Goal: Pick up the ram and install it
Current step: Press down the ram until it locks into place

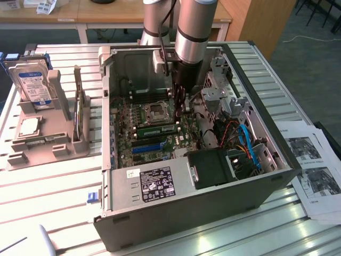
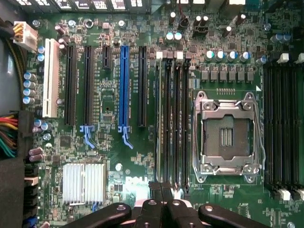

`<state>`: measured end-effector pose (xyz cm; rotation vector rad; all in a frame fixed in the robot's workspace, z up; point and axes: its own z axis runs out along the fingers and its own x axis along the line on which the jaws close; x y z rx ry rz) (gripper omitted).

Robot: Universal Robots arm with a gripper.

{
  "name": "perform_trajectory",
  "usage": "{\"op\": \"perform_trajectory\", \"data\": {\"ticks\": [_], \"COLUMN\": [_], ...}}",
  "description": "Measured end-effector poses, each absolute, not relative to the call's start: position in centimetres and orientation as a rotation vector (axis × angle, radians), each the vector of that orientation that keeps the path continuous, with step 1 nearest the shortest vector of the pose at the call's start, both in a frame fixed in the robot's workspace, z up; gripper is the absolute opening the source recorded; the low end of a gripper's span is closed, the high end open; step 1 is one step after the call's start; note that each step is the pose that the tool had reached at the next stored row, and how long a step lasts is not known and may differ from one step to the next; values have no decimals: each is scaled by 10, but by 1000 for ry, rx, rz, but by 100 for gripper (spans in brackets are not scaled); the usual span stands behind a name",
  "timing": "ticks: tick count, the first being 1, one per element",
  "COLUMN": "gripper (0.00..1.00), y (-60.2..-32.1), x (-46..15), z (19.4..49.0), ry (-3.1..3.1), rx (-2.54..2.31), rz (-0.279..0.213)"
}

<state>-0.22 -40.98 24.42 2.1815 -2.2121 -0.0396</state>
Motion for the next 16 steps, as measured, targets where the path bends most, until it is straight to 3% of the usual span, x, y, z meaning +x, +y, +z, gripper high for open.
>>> {"op": "perform_trajectory", "data": {"ticks": [16], "gripper": [10], "y": [-410], "x": [-1], "z": [233], "ry": [-2212], "rx": [2181], "rz": [-39]}}
